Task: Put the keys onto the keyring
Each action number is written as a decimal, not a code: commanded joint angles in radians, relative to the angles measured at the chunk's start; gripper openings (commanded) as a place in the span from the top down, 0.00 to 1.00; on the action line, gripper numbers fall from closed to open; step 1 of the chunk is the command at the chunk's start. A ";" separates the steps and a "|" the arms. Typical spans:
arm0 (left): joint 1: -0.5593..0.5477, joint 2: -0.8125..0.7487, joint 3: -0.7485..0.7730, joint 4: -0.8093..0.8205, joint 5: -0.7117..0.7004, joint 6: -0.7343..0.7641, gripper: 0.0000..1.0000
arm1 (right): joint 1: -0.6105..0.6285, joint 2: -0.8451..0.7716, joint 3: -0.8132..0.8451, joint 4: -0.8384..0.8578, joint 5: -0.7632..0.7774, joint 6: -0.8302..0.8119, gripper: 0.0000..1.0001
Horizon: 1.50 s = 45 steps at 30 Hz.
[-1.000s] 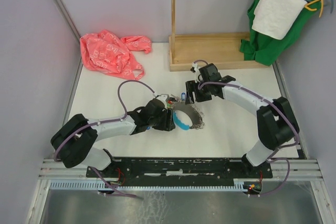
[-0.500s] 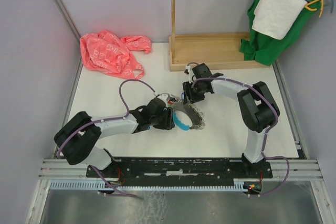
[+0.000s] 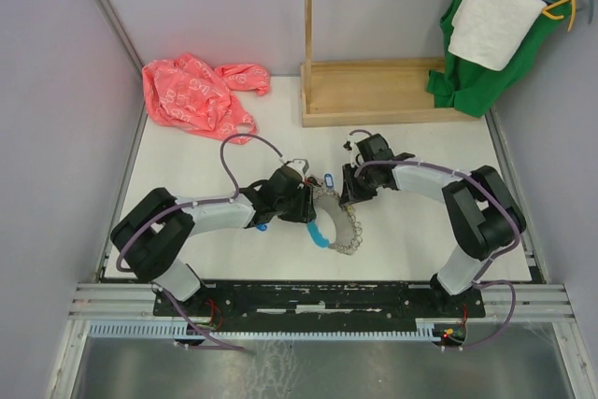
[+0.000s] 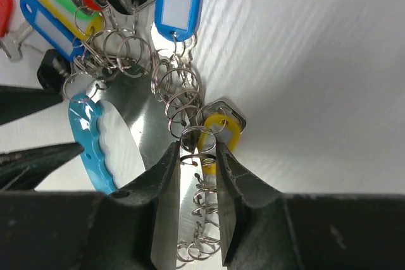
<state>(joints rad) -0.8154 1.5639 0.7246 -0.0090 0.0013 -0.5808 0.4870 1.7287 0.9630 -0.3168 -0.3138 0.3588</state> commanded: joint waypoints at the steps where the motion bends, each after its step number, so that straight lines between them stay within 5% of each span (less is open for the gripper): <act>1: 0.007 0.055 0.061 0.035 -0.001 0.043 0.43 | 0.002 -0.102 -0.090 0.044 0.015 0.070 0.86; 7: 0.009 0.104 0.112 0.033 0.015 0.055 0.44 | 0.003 -0.220 -0.127 0.080 0.045 0.108 0.91; 15: 0.027 -0.053 0.083 0.024 -0.002 0.022 0.39 | 0.003 -0.331 -0.157 0.157 0.086 0.158 0.95; 26: 0.030 -0.297 -0.099 0.218 0.045 -0.378 0.17 | 0.003 -0.348 -0.207 0.219 0.061 0.202 0.95; 32: 0.029 -0.222 -0.115 0.349 0.114 -0.626 0.13 | 0.003 -0.363 -0.217 0.238 0.059 0.207 0.95; 45: 0.028 0.035 -0.128 0.639 0.152 -0.889 0.18 | 0.006 -0.403 -0.245 0.278 0.049 0.223 0.95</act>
<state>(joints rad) -0.7876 1.5471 0.5949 0.4751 0.1356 -1.3457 0.4889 1.3670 0.7174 -0.1104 -0.2504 0.5686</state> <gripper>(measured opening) 0.829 0.313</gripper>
